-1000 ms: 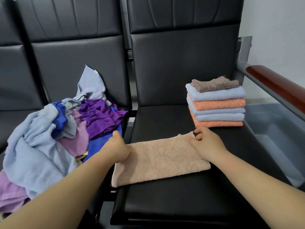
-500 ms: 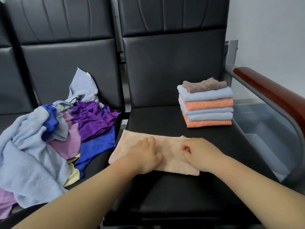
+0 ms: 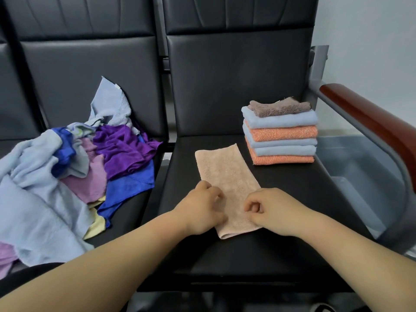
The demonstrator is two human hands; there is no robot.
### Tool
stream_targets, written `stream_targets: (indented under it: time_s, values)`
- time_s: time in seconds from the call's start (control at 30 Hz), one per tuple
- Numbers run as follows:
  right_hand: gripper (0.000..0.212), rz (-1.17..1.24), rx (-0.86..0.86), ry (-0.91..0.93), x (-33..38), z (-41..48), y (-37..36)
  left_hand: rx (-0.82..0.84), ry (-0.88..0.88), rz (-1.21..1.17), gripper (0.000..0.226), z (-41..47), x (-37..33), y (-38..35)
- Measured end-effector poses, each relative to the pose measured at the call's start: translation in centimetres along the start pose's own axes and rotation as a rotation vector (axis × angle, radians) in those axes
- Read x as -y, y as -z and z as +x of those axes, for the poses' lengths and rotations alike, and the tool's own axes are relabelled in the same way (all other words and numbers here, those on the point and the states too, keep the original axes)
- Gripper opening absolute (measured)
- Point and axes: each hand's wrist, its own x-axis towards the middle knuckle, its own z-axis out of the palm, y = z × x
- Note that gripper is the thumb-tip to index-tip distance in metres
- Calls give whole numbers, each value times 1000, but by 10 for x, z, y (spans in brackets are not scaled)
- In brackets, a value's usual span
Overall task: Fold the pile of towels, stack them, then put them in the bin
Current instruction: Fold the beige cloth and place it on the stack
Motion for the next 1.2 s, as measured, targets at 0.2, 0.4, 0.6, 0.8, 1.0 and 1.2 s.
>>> stream_targets:
  time_s: [0.2, 0.4, 0.6, 0.8, 1.0, 1.2]
  values:
    - [7, 17, -11, -57, -4, 5, 1, 65, -116, -194, 36, -16, -13, -7]
    - [31, 38, 74, -87, -4, 5, 5, 210, -57, -400, 36, -22, -8, 4]
    - [32, 49, 128, -89, 4, -6, 7, -135, 25, -299, 13, -16, 3, 3]
    - [17, 228, -157, -134, -1, 4, 12, -258, 148, -467, 18, -16, 6, 34]
    - [17, 864, 138, -303, 0, 4, 15, 88, 484, -911, 13, -28, 14, 50]
    - [63, 869, 26, -353, 2, 11, 9, -143, 386, -999, 27, -12, 27, 35]
